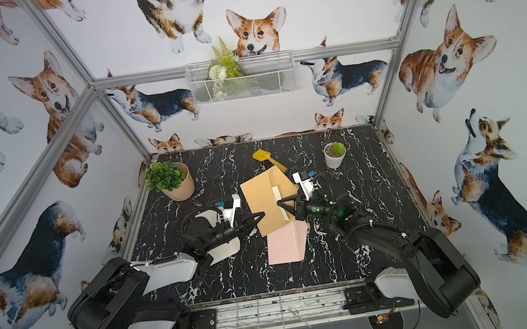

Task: Take the letter paper out of the envelope
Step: Take out the letter paper from the envelope.

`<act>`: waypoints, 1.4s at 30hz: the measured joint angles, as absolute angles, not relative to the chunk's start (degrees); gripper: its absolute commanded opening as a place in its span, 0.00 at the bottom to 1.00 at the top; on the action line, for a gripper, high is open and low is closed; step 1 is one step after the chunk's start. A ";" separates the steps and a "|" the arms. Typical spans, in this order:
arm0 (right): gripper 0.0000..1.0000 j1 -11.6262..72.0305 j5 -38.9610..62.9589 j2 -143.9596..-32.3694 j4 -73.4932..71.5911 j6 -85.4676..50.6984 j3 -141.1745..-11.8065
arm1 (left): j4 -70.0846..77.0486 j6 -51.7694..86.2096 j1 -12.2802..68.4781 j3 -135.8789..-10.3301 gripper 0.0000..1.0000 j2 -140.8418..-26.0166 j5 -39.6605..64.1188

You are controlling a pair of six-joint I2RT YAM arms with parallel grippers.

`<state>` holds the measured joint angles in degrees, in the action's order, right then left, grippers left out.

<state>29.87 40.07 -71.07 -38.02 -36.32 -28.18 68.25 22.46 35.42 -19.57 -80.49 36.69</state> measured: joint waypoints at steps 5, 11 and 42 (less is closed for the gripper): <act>0.02 29.87 38.98 -68.42 -34.76 -35.70 -28.25 | 68.55 22.46 35.38 -19.57 0.00 -80.44 36.23; 0.00 29.91 38.13 -64.49 -29.43 -32.93 -28.27 | 68.55 22.46 35.44 -19.57 0.00 -80.29 36.29; 0.00 27.46 33.95 -53.74 -18.76 -28.45 -25.89 | 66.65 21.69 35.18 -18.72 0.12 -77.67 36.51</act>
